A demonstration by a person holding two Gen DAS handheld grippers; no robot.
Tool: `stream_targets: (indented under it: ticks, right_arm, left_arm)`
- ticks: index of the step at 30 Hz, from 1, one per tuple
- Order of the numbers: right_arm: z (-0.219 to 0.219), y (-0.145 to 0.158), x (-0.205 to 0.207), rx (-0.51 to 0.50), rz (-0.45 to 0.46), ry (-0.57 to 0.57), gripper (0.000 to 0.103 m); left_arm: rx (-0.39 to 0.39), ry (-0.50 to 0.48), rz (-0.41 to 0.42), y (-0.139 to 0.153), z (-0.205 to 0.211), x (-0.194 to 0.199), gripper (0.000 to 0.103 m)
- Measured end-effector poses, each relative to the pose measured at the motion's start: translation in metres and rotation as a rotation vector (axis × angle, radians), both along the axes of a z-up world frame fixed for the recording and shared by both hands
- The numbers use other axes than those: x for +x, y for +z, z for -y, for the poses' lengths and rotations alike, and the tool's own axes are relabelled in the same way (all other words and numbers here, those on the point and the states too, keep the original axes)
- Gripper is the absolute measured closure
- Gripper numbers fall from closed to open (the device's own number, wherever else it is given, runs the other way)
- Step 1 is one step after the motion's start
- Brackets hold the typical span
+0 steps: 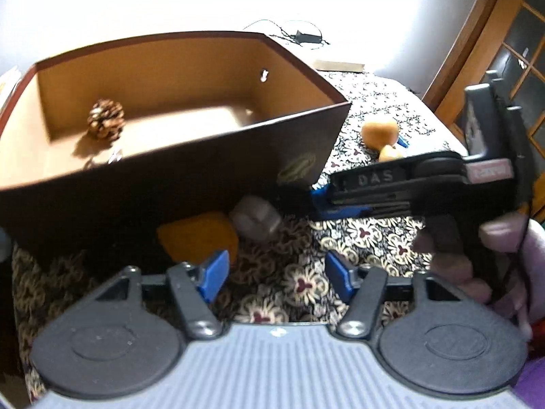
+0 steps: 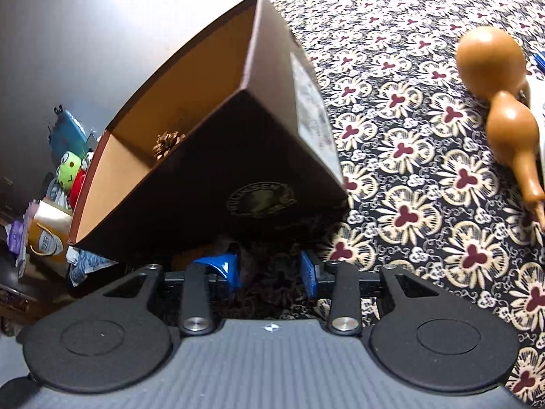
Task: Organize rigid objects
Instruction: 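Lower the right tool toward the clear tape roll beside the box, then close the right tool on the clear tape roll and lift it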
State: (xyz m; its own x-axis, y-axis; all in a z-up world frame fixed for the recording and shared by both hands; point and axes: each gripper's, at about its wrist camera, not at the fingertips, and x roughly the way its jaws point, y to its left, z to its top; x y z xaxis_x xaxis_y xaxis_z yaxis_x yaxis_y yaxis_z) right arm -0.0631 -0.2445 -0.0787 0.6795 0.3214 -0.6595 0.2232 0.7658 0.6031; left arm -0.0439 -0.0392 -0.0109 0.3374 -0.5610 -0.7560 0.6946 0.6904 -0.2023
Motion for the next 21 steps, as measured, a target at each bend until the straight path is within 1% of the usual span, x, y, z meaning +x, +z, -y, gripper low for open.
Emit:
stream_targets:
  ticks: [2, 4, 7, 9, 10, 11, 15, 16, 18, 20, 21]
  right_arm:
    - [0.004, 0.001, -0.003, 0.027, 0.012, 0.002, 0.084]
    - [0.01, 0.002, -0.006, 0.058, 0.021, 0.006, 0.084]
    - [0.017, 0.003, -0.008, 0.098, 0.031, 0.005, 0.083]
    - [0.023, 0.004, -0.009, 0.11, 0.035, 0.004, 0.083]
    - [0.025, 0.004, -0.009, 0.112, 0.039, 0.005, 0.083]
    - [0.027, 0.004, -0.01, 0.112, 0.041, 0.006, 0.083]
    - [0.035, 0.003, -0.002, 0.143, 0.037, 0.031, 0.083]
    - [0.035, 0.002, 0.0, 0.156, 0.035, 0.044, 0.083]
    - [0.035, -0.003, 0.008, 0.176, 0.032, 0.06, 0.083]
    - [0.033, -0.006, 0.016, 0.195, 0.024, 0.083, 0.083]
    - [0.03, -0.007, 0.018, 0.2, 0.023, 0.097, 0.083]
  left_arm:
    - [0.016, -0.008, 0.007, -0.006, 0.012, 0.004, 0.046]
    - [0.023, -0.012, 0.013, -0.01, 0.021, 0.008, 0.047]
    - [0.023, -0.013, 0.001, -0.018, 0.031, 0.015, 0.048]
    - [0.021, -0.006, -0.016, -0.023, 0.037, 0.02, 0.057]
    - [0.015, -0.005, -0.027, -0.025, 0.039, 0.022, 0.065]
    - [0.009, -0.003, -0.033, -0.027, 0.04, 0.023, 0.07]
    - [-0.005, 0.021, -0.042, -0.034, 0.043, 0.027, 0.073]
    - [-0.004, 0.025, -0.039, -0.035, 0.043, 0.028, 0.077]
    - [0.007, 0.028, -0.018, -0.035, 0.045, 0.027, 0.078]
    - [0.007, 0.024, -0.019, -0.034, 0.046, 0.029, 0.088]
    - [0.005, 0.025, -0.025, -0.034, 0.045, 0.029, 0.091]
